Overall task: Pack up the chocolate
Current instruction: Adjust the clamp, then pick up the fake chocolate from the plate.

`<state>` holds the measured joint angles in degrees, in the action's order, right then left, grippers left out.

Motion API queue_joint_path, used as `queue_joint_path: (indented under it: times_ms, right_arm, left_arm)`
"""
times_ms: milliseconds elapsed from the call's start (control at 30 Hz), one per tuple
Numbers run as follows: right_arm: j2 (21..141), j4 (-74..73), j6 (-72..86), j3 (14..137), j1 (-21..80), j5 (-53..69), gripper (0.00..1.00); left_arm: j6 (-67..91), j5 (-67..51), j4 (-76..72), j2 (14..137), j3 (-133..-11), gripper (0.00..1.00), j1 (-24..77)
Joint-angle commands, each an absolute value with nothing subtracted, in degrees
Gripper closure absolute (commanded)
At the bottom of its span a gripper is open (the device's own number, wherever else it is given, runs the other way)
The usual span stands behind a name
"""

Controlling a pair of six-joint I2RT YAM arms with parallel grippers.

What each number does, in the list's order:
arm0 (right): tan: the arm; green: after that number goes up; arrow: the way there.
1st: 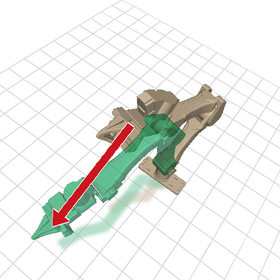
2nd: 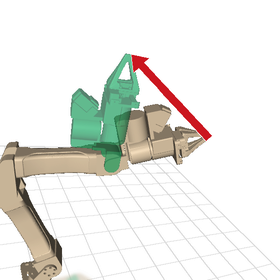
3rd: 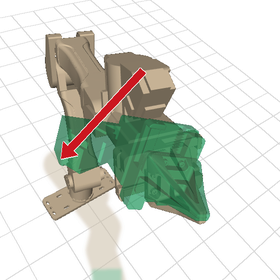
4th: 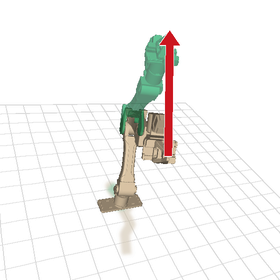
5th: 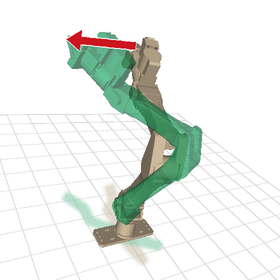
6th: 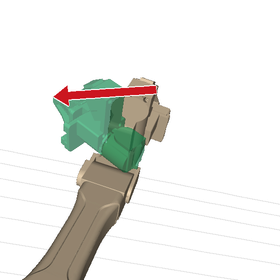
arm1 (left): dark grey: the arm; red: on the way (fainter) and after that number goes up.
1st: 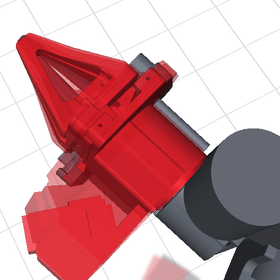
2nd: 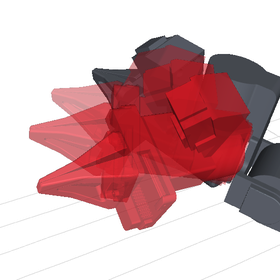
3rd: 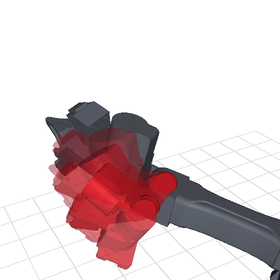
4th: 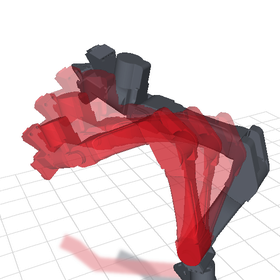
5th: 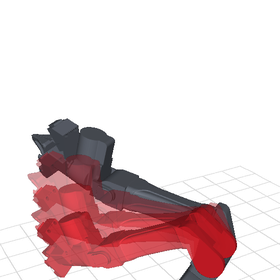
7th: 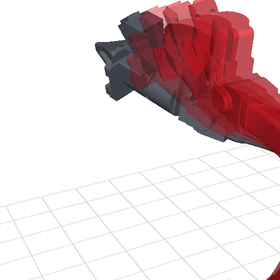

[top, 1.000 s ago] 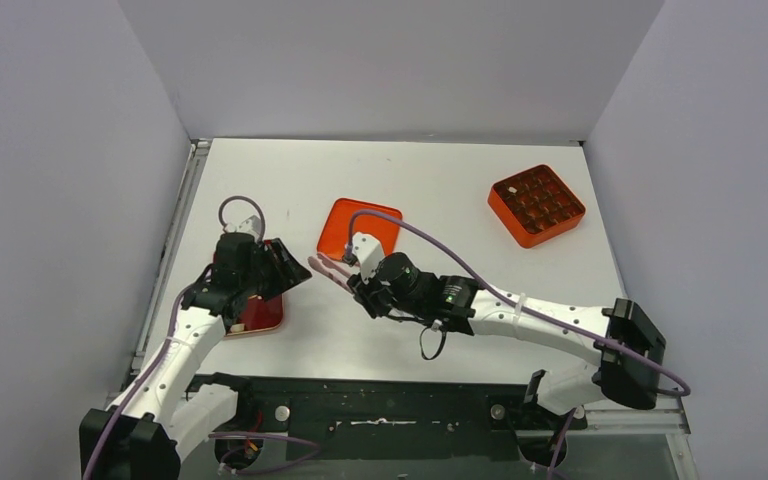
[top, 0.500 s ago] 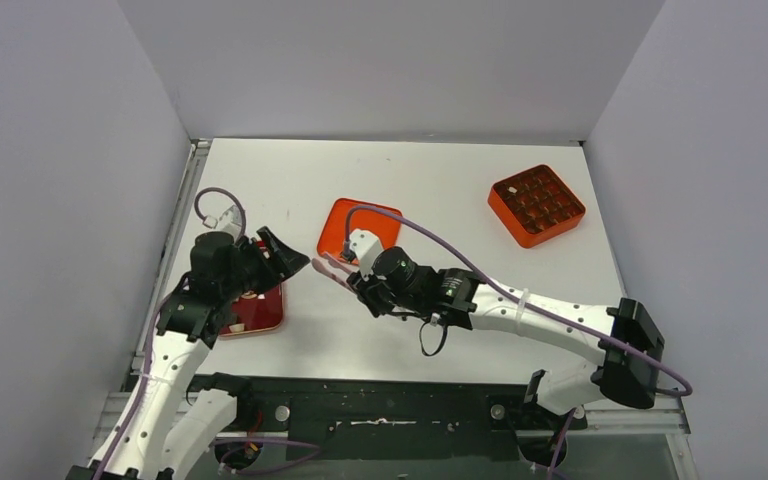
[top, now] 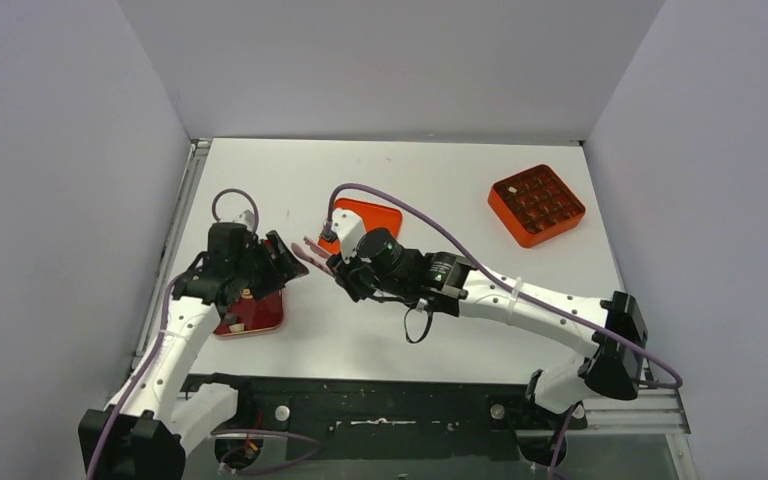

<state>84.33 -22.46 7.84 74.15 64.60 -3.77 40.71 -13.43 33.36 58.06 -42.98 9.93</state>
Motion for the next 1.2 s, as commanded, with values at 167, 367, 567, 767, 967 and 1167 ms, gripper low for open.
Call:
queue_joint_path:
  times_ms: [167,367,567,767,967,1167]
  right_arm:
    - [92.49,-23.68,8.47,81.14,64.64,-2.8,0.65]
    - [101.57,-27.18,10.82,91.23,64.99,-0.93,0.64]
    - [114.31,-31.85,10.46,105.85,65.93,-0.35,0.65]
    - [123.6,-33.01,10.28,116.84,66.96,1.1,0.65]
    - [130.46,-35.25,9.64,124.01,67.08,0.27,0.65]
    - [132.6,-35.16,8.67,124.66,67.04,-1.39,0.65]
  left_arm:
    - [34.7,-5.23,45.32,42.04,-52.32,0.31,8.62]
    - [28.81,3.88,50.82,32.29,-62.96,0.25,8.53]
    - [24.56,11.54,50.52,24.15,-72.34,0.15,8.66]
    - [25.93,8.34,52.92,25.4,-78.99,0.03,8.92]
    - [25.56,8.93,53.18,24.86,-79.07,0.03,9.49]
    - [25.56,8.64,52.82,24.68,-78.36,0.03,9.73]
